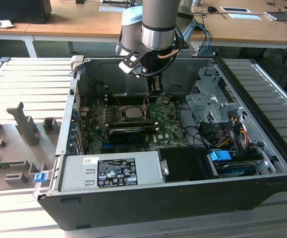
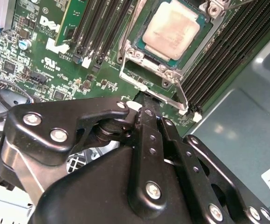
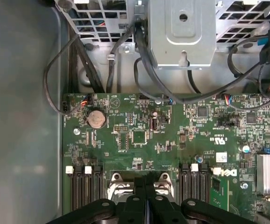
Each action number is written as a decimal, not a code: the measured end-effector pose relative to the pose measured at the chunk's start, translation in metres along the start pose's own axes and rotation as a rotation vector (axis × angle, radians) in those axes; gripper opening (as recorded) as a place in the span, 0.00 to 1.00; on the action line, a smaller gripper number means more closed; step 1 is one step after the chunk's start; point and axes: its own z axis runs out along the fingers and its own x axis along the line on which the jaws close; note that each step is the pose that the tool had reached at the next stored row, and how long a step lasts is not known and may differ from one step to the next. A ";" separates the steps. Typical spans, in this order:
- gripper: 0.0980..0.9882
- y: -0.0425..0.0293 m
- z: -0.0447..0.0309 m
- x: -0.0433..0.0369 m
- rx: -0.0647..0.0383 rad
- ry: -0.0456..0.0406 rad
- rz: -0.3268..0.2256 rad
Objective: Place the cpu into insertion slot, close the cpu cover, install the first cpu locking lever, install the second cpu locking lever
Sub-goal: 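Close the cpu cover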
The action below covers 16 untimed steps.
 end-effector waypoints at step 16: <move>0.01 -0.0348 0.0105 -0.0003 0.000 0.0012 -0.014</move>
